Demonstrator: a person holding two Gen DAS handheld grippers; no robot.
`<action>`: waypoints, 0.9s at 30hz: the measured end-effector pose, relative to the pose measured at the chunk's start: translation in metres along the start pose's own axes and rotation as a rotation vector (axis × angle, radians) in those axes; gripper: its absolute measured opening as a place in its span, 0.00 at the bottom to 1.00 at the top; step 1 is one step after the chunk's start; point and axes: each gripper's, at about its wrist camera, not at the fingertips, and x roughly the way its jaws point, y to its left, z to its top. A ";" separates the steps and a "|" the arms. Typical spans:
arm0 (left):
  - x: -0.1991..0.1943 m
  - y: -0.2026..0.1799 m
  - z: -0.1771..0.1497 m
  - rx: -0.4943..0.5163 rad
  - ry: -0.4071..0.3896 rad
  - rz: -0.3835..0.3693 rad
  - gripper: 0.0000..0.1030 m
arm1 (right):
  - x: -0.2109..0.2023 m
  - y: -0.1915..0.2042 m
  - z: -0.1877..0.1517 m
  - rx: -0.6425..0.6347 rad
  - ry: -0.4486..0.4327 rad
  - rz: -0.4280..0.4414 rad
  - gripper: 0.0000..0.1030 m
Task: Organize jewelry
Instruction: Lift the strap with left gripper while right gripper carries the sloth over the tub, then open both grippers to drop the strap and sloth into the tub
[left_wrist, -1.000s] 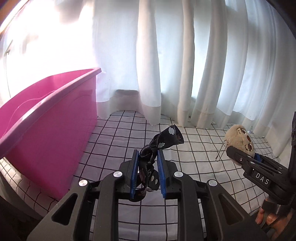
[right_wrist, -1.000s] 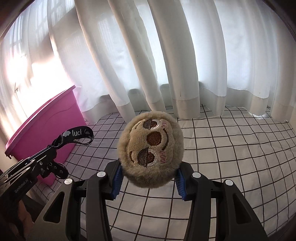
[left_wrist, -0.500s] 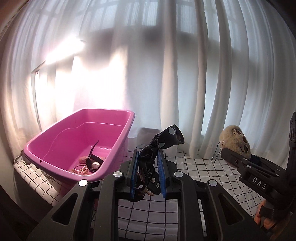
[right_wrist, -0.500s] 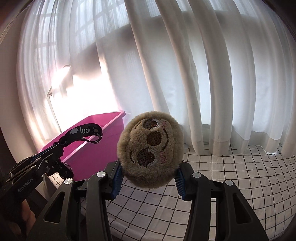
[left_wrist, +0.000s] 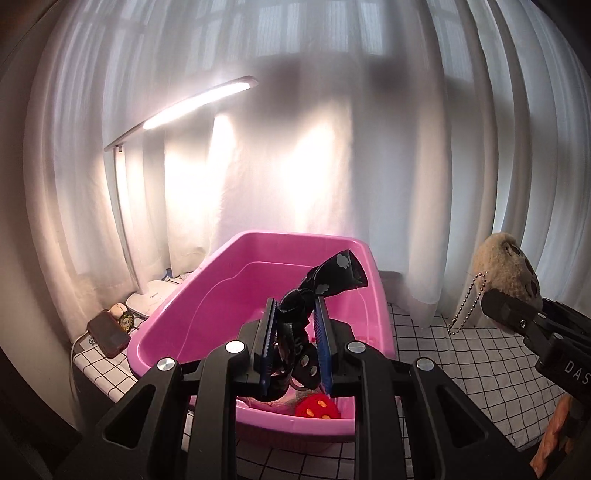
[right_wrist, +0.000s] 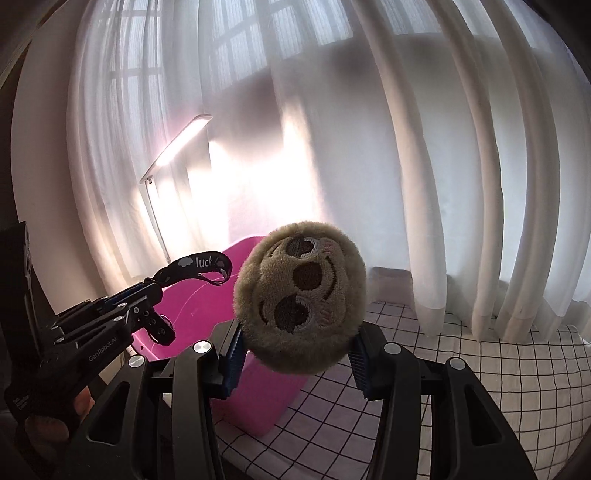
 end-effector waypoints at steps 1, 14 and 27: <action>0.006 0.005 0.001 0.004 0.008 0.010 0.19 | 0.007 0.008 0.002 -0.005 0.005 0.007 0.45; 0.067 0.060 0.014 -0.013 0.117 0.041 0.19 | 0.091 0.079 0.019 -0.072 0.109 0.060 0.45; 0.099 0.065 0.008 -0.020 0.190 0.039 0.21 | 0.130 0.079 0.013 -0.049 0.176 0.013 0.47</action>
